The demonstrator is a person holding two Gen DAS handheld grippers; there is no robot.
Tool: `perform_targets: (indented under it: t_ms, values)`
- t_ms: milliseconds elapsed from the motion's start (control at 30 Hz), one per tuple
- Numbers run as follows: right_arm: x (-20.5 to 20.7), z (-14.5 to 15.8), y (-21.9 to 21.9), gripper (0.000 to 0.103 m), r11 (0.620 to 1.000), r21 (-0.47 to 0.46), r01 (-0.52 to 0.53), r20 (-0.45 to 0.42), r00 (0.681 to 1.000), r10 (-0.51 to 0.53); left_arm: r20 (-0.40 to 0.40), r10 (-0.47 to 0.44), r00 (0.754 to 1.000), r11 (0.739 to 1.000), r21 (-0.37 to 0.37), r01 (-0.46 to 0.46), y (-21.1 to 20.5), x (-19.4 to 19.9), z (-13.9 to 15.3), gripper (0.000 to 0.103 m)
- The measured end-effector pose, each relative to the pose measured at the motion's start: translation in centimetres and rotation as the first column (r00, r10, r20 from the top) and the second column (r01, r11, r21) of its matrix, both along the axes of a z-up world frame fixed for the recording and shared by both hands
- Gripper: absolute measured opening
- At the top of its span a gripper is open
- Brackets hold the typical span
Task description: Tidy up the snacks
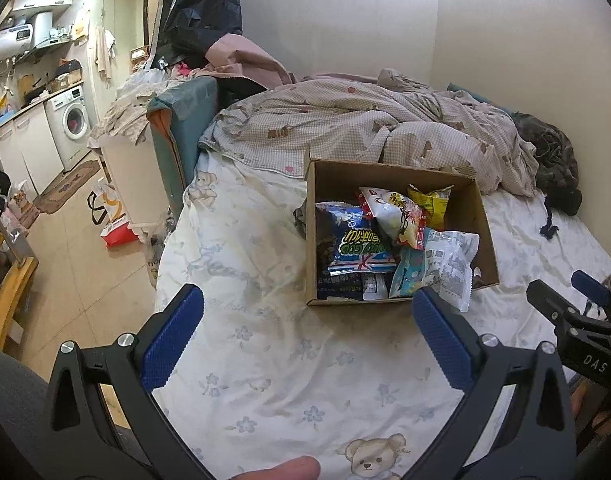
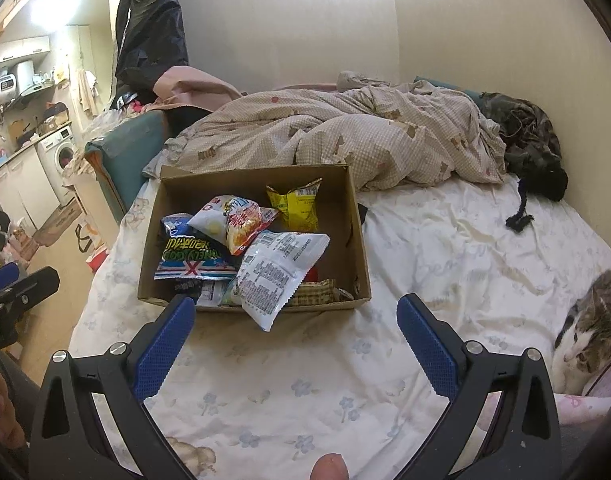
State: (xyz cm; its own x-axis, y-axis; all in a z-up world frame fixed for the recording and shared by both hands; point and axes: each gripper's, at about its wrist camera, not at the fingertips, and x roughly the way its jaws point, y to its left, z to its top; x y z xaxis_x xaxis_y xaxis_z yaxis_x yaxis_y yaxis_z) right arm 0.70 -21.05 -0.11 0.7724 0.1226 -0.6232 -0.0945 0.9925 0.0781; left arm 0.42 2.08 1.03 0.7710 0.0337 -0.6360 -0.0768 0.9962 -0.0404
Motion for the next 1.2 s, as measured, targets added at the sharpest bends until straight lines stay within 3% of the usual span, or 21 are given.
perform_targets:
  t_ms: [1200]
  values:
    - [-0.08,0.37,-0.4,0.103,1.0,0.004,0.012,0.01,1.0,-0.013,0.008,-0.013,1.0,1.0,0.009,0.013,0.05,0.04,0.22,0.103]
